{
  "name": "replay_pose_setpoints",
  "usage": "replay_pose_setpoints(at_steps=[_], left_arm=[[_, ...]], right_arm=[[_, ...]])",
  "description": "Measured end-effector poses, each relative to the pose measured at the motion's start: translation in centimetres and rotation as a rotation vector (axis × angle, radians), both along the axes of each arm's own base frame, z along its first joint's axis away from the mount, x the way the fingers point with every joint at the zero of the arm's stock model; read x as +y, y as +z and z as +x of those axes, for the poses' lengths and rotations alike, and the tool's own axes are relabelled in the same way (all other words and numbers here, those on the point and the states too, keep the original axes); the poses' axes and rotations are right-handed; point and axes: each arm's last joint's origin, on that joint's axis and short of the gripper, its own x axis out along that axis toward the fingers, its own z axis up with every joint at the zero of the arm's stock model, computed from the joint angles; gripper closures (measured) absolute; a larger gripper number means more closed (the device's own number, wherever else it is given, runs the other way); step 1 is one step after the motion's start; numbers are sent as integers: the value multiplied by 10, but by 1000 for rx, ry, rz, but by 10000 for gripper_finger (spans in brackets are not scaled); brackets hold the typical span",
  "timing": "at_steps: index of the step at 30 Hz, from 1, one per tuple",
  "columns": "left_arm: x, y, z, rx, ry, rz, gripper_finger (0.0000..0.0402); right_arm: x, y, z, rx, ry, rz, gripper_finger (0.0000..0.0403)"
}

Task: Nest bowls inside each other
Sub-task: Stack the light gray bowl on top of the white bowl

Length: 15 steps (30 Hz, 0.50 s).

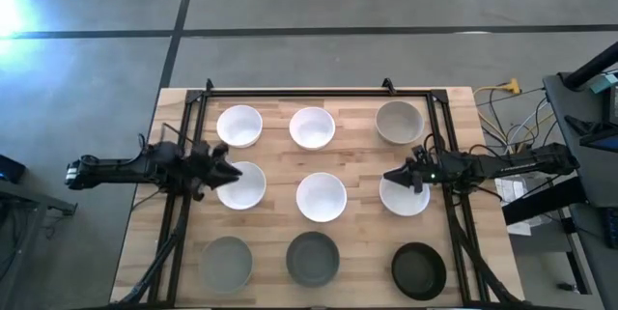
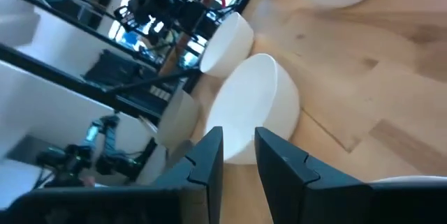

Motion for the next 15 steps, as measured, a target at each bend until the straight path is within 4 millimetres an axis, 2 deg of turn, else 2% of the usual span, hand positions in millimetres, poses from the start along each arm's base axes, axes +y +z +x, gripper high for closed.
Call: replay_pose_setpoints(at_steps=[4, 7, 11, 13, 15], left_arm=[[3, 13, -2, -135, 90, -17, 323], [6, 20, -4, -207, 200, -90, 323], [12, 26, -7, -286, 349, -254, 323], [14, 31, -9, -349, 410, -330, 323], [16, 36, -14, -428, 492, -381, 323]], right_arm=[[0, 1, 0, -12, -22, 56, 323], [-4, 6, 1, -68, -158, 75, 323], [-10, 15, 0, -218, -396, 334, 323], [-11, 18, -1, -282, -444, 448, 323], [-12, 22, -1, -328, -471, 473, 323]])
